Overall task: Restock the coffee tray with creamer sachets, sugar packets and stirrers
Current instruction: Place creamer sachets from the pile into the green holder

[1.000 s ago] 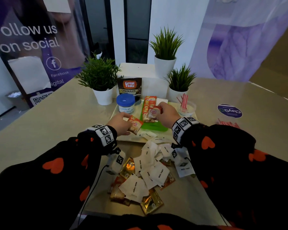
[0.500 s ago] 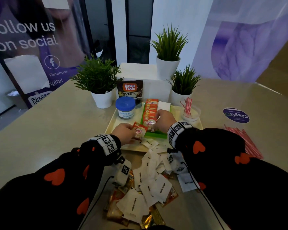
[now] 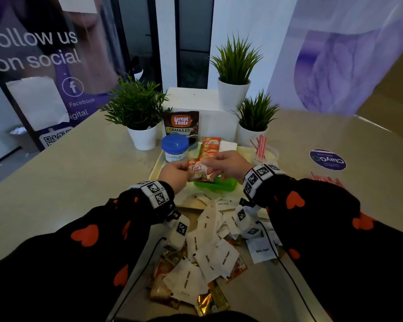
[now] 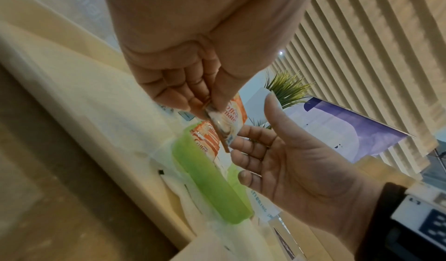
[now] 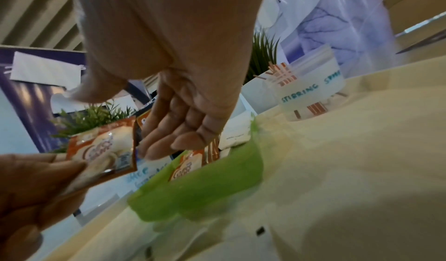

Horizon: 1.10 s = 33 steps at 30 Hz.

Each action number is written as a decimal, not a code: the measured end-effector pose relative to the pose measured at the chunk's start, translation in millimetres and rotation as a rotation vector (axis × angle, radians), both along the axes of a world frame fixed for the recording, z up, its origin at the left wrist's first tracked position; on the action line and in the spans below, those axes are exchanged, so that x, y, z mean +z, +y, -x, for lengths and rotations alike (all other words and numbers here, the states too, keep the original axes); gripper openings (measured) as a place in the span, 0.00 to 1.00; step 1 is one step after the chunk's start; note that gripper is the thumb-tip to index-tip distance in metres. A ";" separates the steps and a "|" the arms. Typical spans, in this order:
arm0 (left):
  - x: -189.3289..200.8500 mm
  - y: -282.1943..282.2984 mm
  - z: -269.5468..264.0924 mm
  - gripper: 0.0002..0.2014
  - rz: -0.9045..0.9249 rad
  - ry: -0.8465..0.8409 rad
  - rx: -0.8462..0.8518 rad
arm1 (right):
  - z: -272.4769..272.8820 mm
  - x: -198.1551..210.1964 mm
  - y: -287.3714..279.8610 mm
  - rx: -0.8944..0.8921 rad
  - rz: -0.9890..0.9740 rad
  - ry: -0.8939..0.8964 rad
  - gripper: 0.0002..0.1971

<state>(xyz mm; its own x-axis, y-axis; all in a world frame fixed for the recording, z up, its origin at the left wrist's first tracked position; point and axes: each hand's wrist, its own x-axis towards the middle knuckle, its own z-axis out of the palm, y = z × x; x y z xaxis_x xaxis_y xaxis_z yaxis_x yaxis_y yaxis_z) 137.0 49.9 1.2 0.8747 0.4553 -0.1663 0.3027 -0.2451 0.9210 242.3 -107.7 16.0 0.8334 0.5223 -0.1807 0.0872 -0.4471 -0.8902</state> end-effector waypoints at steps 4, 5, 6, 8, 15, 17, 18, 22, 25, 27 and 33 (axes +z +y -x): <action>1.0 -6.0 -8.2 0.09 -0.041 -0.053 0.005 | -0.4 -0.4 -4.4 -0.020 0.076 -0.053 0.12; 0.1 -6.9 -10.0 0.07 -0.093 -0.041 0.006 | -0.9 -1.7 -3.8 -0.066 0.092 -0.079 0.10; -1.0 -7.4 -10.9 0.07 -0.167 -0.009 0.000 | -2.1 -3.2 -3.4 -0.115 0.109 -0.105 0.09; -4.6 -7.5 -11.3 0.09 -0.321 0.084 -0.026 | -5.1 -6.6 -2.2 -0.189 0.173 -0.149 0.10; -14.9 -4.2 -10.9 0.06 -0.427 0.148 -0.065 | -2.9 -17.2 8.9 -0.200 0.412 -0.300 0.17; -16.2 -3.1 -12.8 0.06 -0.420 0.151 -0.069 | -4.4 -19.7 14.6 -0.203 0.467 -0.318 0.20; -17.0 -2.4 -13.8 0.06 -0.414 0.146 -0.068 | -5.3 -21.0 17.1 -0.196 0.502 -0.330 0.21; -18.3 -1.9 -14.2 0.06 -0.394 0.130 -0.057 | -7.6 -23.6 21.0 -0.163 0.569 -0.373 0.22; -16.2 -1.8 -12.1 0.05 -0.381 0.121 -0.093 | -8.6 -26.0 17.2 -0.183 0.517 -0.364 0.20; -12.9 1.0 -9.5 0.05 -0.364 0.110 -0.136 | -7.4 -26.2 14.4 -0.191 0.432 -0.360 0.16; 18.8 17.8 14.9 0.04 -0.420 0.104 -0.301 | 18.7 -2.8 9.3 0.041 0.312 -0.450 0.09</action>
<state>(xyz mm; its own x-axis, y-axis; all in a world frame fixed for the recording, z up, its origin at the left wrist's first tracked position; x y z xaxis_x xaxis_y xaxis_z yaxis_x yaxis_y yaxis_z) 122.1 67.7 19.9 0.9656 0.2326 -0.1159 0.2463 -0.6768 0.6937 223.6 -98.4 13.2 0.8442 0.5347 0.0374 0.4517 -0.6721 -0.5868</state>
